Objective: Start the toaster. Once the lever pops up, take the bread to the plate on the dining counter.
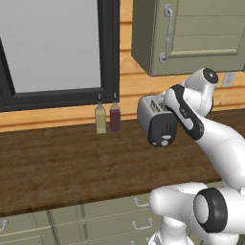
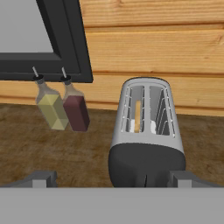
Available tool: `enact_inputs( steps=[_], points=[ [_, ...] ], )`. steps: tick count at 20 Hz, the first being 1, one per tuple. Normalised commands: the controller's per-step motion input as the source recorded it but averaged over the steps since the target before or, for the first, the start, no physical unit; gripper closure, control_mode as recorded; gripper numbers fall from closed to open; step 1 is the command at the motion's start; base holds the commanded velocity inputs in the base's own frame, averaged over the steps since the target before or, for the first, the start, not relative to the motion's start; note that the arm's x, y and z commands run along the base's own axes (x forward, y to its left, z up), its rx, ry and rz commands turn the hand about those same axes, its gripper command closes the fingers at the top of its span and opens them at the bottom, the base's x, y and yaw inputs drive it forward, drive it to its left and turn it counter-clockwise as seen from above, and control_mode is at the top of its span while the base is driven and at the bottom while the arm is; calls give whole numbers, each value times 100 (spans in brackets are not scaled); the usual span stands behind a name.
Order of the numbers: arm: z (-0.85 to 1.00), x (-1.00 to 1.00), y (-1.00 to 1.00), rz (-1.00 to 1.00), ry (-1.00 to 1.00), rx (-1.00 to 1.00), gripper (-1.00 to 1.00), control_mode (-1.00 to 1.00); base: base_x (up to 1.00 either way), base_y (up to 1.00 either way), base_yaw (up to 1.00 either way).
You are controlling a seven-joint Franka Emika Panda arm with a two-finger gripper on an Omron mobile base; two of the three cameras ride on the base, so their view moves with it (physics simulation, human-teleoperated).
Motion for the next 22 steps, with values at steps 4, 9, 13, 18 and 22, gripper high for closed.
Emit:
enact_inputs(
  steps=[4,9,13,18,22],
  points=[
    [0,0,0,0,0,0,-100,-100,0,0,0],
    [0,0,0,0,0,0,-100,-100,0,0,0],
    [0,0,0,0,0,0,-100,-100,0,0,0],
    [0,0,0,0,0,0,-100,-100,0,0,0],
    [0,0,0,0,0,0,-100,-100,0,0,0]
  ],
)
